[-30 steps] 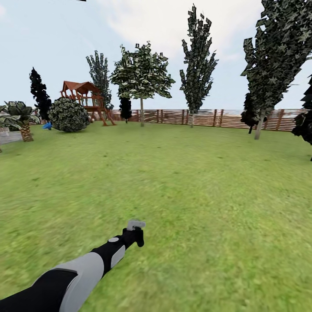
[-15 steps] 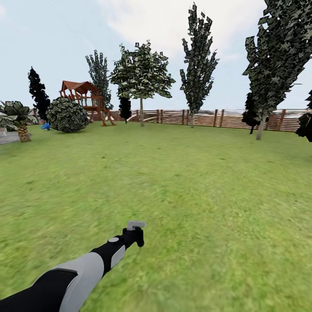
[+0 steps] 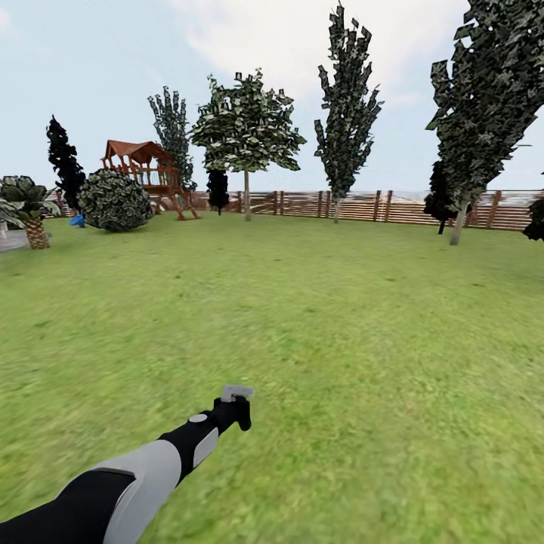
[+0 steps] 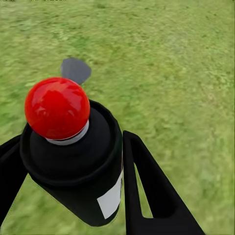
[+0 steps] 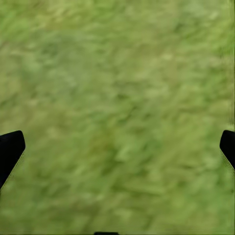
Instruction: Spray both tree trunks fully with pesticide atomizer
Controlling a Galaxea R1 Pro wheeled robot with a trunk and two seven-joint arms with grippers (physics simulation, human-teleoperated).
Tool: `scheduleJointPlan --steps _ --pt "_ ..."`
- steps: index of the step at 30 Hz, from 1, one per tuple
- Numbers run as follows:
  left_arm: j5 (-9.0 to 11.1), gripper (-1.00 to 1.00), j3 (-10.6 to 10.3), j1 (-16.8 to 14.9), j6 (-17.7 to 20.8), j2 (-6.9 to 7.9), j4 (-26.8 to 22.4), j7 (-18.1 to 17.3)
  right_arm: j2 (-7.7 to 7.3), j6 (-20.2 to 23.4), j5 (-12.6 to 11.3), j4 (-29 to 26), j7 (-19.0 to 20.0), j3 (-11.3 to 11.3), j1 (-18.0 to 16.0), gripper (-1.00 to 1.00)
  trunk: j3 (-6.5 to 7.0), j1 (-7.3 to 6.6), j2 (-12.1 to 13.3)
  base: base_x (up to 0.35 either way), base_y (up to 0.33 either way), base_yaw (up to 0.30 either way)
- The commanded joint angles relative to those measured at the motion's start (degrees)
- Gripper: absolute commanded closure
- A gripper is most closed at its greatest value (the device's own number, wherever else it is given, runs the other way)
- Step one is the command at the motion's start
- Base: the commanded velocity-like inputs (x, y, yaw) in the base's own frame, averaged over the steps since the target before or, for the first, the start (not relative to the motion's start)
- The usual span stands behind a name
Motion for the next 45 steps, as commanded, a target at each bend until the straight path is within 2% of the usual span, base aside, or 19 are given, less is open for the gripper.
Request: scheduleJointPlan --steps 1,15,45 --pt "0.3 1.00 -0.2 -0.1 -0.2 0.00 0.1 -0.1 -0.01 -0.4 -0.1 0.3 0.3 0.1 -0.1 -1.00 -0.13 0.03 0.0 0.350 0.000 0.000" --pt "0.2 1.00 -0.2 -0.1 -0.2 0.00 0.1 -0.1 -0.01 -0.4 -0.2 0.3 0.2 0.1 -0.1 -1.00 -0.84 0.03 0.0 0.350 0.000 0.000" --pt "0.3 1.00 -0.2 -0.1 -0.2 0.09 0.1 -0.1 -0.01 -0.4 -0.2 0.3 0.2 0.1 -0.1 -1.00 -0.87 0.03 0.0 0.350 0.000 0.000"
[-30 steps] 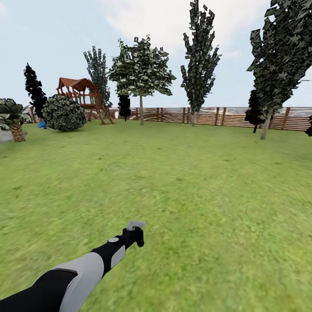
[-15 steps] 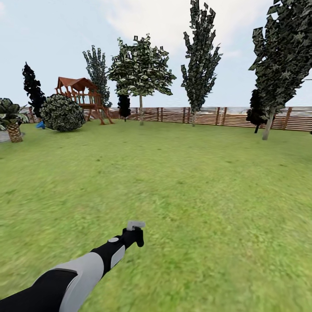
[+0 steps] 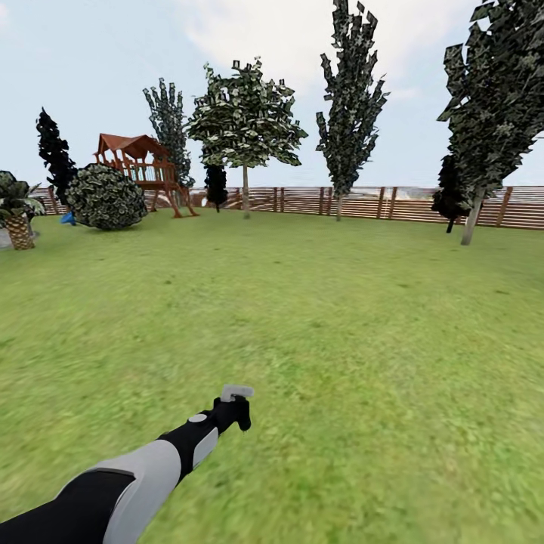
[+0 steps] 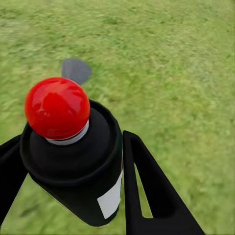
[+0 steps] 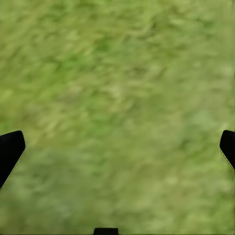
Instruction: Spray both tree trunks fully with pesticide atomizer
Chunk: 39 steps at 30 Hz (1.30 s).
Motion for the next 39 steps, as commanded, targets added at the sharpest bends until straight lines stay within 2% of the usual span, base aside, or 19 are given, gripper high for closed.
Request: scheduleJointPlan --steps 1,39 --pt "0.3 1.00 -0.3 -0.1 -0.2 0.00 0.1 -0.1 -0.02 -0.4 -0.1 0.2 0.2 0.1 -0.1 -1.00 -0.06 0.03 0.0 0.350 0.000 0.000" --pt "0.3 1.00 -0.3 -0.1 -0.3 0.00 0.0 -0.1 -0.02 -0.4 -0.1 0.3 0.2 0.1 -0.1 -1.00 -0.06 0.03 0.0 0.350 0.000 0.000"
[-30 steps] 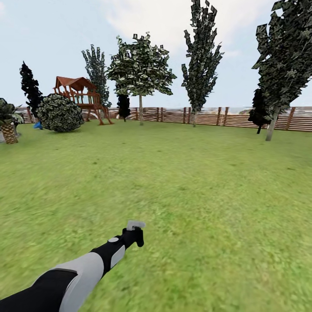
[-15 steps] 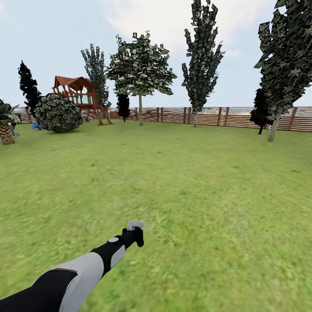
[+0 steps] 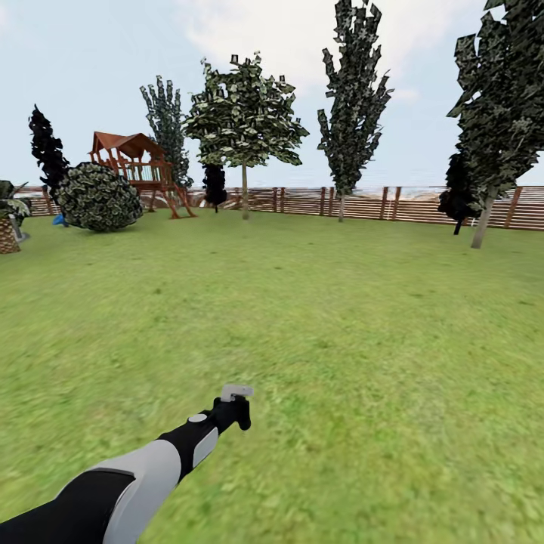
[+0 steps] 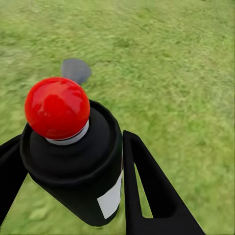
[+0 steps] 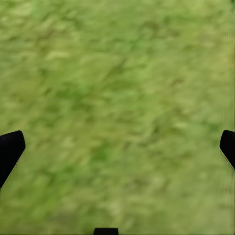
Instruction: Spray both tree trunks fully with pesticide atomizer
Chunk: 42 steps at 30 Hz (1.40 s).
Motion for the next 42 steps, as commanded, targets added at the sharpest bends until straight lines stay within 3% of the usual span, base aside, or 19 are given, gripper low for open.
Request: scheduleJointPlan --steps 1,42 --pt "0.3 1.00 -0.3 -0.1 -0.2 0.00 0.1 -0.1 -0.02 -0.4 -0.1 0.3 0.2 0.1 -0.1 -1.00 -0.06 0.03 0.0 0.350 0.000 0.000" --pt "0.3 1.00 -0.4 -0.1 -0.3 -0.09 0.1 -0.2 -0.02 -0.4 -0.2 0.2 0.2 0.1 -0.1 -1.00 -0.06 0.03 0.0 0.350 0.000 0.000"
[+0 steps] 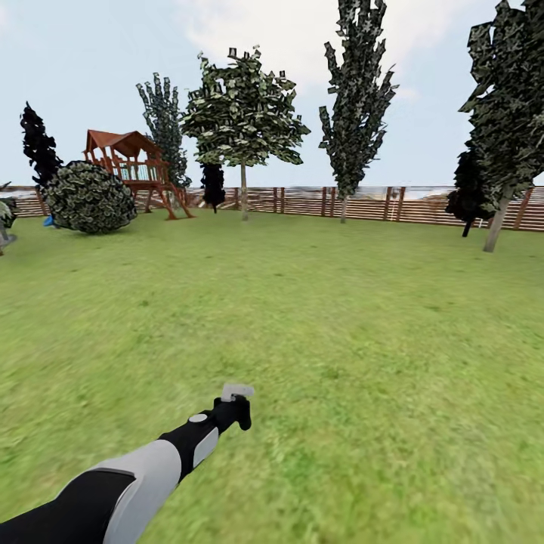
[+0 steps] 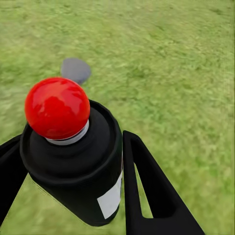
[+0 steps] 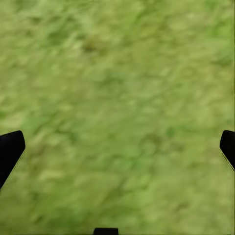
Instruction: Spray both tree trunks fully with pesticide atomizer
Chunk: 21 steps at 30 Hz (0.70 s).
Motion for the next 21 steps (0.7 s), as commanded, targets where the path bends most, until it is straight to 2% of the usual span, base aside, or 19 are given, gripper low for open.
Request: scheduleJointPlan --steps 1,21 --pt "0.3 1.00 -0.3 -0.1 -0.2 0.00 0.1 -0.1 -0.02 -0.4 -0.1 0.3 0.2 0.1 -0.1 -1.00 -0.06 0.03 0.0 0.350 0.000 0.000" --pt "0.3 1.00 -0.3 -0.1 -0.2 0.00 0.1 -0.1 -0.02 -0.4 -0.1 0.3 0.2 0.1 -0.1 -1.00 -0.06 0.03 0.0 0.350 0.000 0.000"
